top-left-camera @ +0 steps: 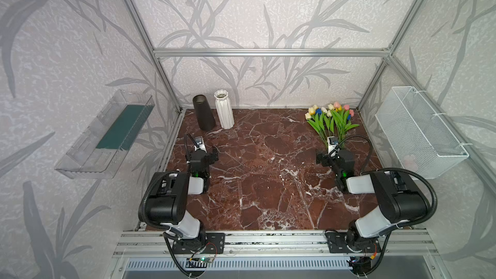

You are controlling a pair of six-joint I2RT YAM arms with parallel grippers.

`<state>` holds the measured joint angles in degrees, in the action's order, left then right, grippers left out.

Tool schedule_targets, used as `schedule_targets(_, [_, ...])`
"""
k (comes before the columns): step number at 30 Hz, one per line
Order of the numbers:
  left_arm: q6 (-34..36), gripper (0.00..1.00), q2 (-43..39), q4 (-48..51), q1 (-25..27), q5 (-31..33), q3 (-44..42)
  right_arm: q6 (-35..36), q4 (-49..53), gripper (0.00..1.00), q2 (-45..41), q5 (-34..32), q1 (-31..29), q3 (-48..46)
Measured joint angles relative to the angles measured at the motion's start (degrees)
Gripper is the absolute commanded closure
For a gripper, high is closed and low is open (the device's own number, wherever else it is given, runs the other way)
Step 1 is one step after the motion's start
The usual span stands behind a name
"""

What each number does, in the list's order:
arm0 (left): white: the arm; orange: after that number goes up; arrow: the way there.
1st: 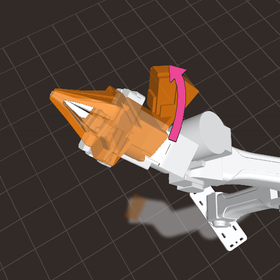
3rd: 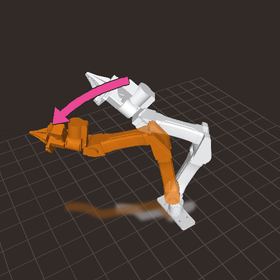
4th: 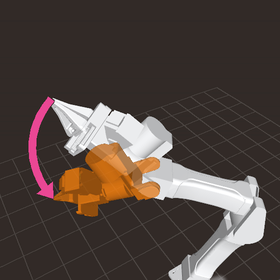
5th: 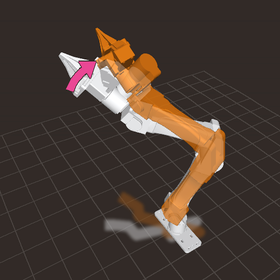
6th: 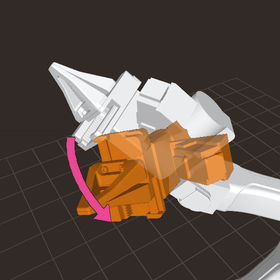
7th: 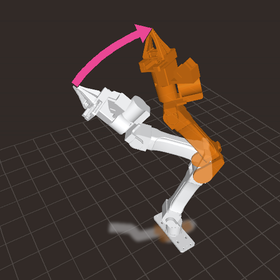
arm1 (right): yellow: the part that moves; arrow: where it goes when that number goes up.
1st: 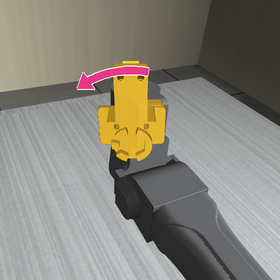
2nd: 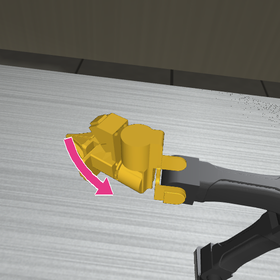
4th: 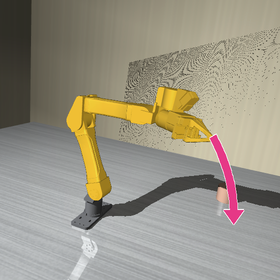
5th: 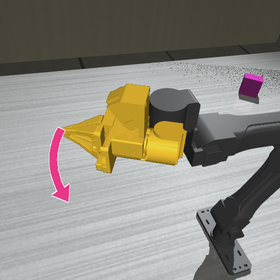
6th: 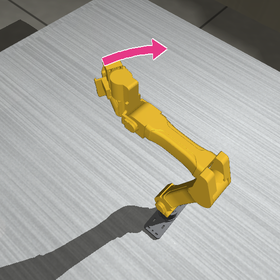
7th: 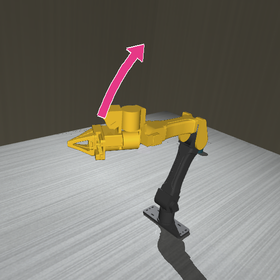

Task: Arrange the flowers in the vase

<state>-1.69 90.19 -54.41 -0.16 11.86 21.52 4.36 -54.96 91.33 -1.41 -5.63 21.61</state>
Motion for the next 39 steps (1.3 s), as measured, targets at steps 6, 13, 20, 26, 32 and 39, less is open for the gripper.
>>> schedule_targets(6, [0.0,0.01,0.0,0.0,0.0,0.0,0.0,0.0,0.0,0.01,0.0,0.0,0.0,0.0])
schedule_targets(13, [0.0,0.01,0.0,0.0,0.0,0.0,0.0,0.0,0.0,0.01,0.0,0.0,0.0,0.0])
schedule_targets(20, [0.0,0.01,0.0,0.0,0.0,-0.2,0.0,0.0,0.0,0.01,0.0,0.0,0.0,0.0])
schedule_targets(26, [0.0,0.01,0.0,0.0,0.0,-0.3,0.0,0.0,0.0,0.01,0.0,0.0,0.0,0.0])
schedule_targets(32, [0.0,0.01,0.0,0.0,0.0,-0.3,0.0,0.0,0.0,0.01,0.0,0.0,0.0,0.0])
schedule_targets(39, [0.9,0.05,-0.9,1.6,0.4,-1.4,0.0,0.3,0.1,0.01,-1.5,-1.9,-1.2,-1.0])
